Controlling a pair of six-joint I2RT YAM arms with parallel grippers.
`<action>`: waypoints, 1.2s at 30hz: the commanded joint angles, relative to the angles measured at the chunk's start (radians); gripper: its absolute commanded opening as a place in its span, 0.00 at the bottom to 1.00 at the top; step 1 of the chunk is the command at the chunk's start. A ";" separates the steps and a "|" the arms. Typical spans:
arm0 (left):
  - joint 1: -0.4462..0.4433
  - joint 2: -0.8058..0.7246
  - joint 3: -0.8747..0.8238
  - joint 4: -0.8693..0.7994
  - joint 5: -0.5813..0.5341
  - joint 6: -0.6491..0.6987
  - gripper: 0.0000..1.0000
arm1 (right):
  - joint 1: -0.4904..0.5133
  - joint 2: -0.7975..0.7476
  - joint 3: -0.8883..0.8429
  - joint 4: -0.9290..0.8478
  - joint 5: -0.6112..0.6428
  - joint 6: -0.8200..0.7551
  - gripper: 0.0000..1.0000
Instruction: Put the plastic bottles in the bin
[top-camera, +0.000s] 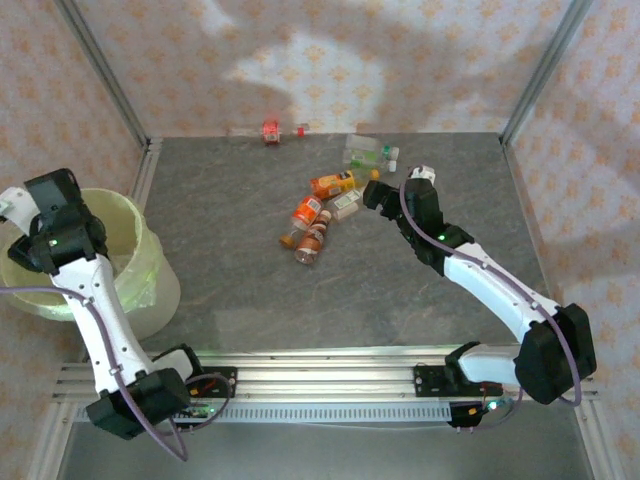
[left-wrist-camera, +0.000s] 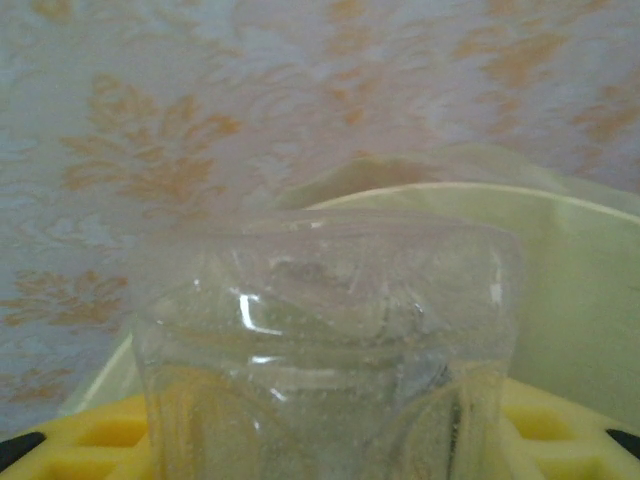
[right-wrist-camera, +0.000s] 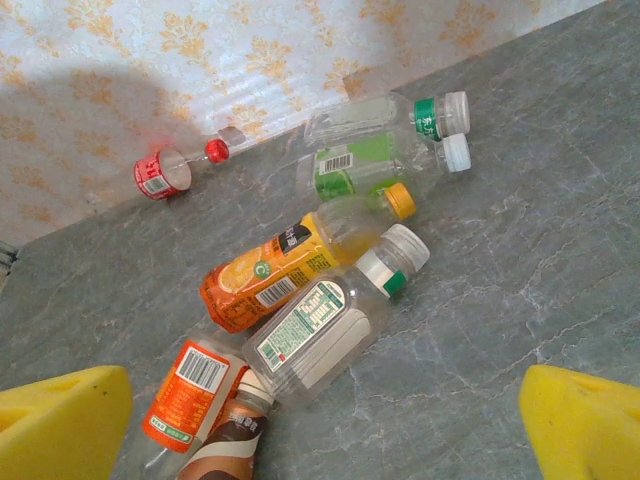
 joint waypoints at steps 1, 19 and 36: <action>0.093 -0.001 0.000 -0.019 0.057 -0.020 0.57 | -0.003 0.006 0.029 -0.015 -0.002 -0.026 0.99; 0.145 0.009 0.110 -0.096 0.297 -0.066 0.99 | -0.003 0.005 0.022 -0.018 0.002 -0.012 0.99; 0.083 -0.124 0.087 0.099 0.959 -0.242 1.00 | -0.003 0.014 0.012 -0.015 -0.007 0.026 0.99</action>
